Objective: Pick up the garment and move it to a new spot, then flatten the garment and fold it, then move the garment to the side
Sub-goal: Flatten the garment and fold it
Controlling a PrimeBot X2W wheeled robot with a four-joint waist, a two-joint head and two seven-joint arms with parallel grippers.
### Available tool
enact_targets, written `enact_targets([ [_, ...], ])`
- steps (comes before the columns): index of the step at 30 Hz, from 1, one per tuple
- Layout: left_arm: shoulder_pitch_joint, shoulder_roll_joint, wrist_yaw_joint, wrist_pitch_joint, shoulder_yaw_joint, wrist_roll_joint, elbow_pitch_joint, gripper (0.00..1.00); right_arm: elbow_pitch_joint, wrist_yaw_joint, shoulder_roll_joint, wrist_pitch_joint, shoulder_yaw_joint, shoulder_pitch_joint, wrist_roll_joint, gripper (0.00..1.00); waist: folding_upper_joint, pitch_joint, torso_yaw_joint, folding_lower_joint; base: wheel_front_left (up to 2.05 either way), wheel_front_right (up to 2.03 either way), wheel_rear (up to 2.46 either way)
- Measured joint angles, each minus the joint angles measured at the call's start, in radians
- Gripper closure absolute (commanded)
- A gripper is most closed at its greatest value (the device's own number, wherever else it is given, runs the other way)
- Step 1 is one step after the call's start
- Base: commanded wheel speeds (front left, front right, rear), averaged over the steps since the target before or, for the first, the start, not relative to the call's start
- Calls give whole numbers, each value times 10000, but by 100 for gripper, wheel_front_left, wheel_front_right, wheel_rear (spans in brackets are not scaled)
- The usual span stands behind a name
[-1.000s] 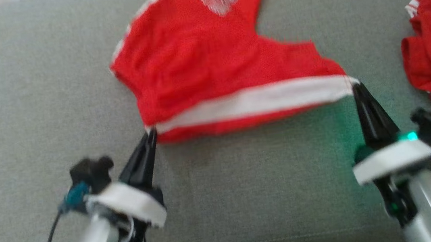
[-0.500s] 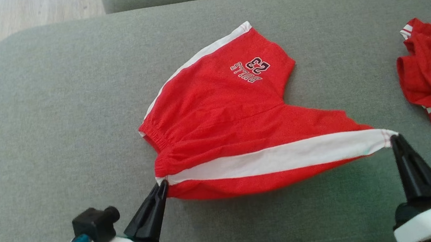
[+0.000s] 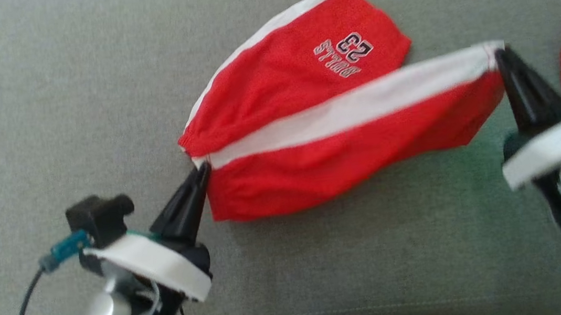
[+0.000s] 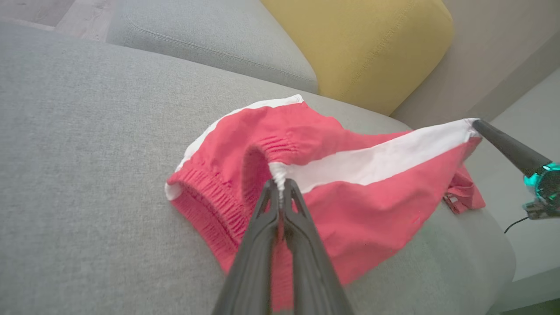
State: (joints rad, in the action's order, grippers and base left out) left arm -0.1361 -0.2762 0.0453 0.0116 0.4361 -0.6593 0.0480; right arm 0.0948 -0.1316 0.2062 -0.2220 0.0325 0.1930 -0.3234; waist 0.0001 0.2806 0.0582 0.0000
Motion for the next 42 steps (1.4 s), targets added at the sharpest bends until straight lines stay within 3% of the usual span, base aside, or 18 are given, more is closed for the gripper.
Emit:
enact_targets([
  [13, -2494, 702, 497, -974, 2, -2, -1908, 100, -4558, 0, 886, 800, 1873, 5338, -631, 100, -1, 1298, 862, 0, 0, 0, 0],
  [23, -3826, 1302, 704, -1716, 280, -4, -3850, 100, -7666, 0, 890, 1948, 2872, 7267, -993, 100, -1, 1767, 1408, 1, 0, 0, 0],
  [24, -3882, 1350, 729, -1770, 368, -59, -4071, 100, -8000, 0, 853, 2057, 2940, 7386, -1047, 71, -1, 1792, 1434, 1, 0, 0, 0],
  [25, -3912, 1427, 767, -1799, 410, -140, -4282, 100, -8299, 0, 838, 2159, 3024, 7469, -1135, 71, -1, 1810, 1455, 1, 0, 0, 0],
  [27, -3946, 1549, 780, -1816, 522, -336, -4646, 8, -8744, 0, 807, 2437, 3285, 7529, -1241, 0, -1, 1820, 1473, 1, 0, 0, 0],
  [28, -3989, 1569, 780, -1822, 658, -389, -4807, 0, -8934, 0, 773, 2612, 3417, 7547, -1285, 0, -1, 1814, 1473, 1, 0, 0, 0],
  [34, -3994, 1597, 640, -2270, 715, -309, -5388, 0, -9494, 0, 683, 4077, 3871, 7544, -1367, 0, -1, 1656, 1357, 1, 0, 0, 0],
  [37, -3887, 1569, 75, -2522, 581, 104, -5323, 0, -9361, 0, 698, 4552, 3847, 7378, -1116, 0, -1, 1484, 1227, 1, 0, 0, 0],
  [38, -3614, 1530, -383, -2594, 276, 410, -5101, 0, -9068, 0, 686, 4665, 3682, 7045, -851, 0, -1, 1351, 1120, 1, 0, 0, 0],
  [42, -2646, 1310, -1252, -2610, -742, 1369, -3814, 0, -7543, 0, 550, 4730, 2523, 5627, -67, 0, 0, 985, 791, 1, 0, 0, 0],
])
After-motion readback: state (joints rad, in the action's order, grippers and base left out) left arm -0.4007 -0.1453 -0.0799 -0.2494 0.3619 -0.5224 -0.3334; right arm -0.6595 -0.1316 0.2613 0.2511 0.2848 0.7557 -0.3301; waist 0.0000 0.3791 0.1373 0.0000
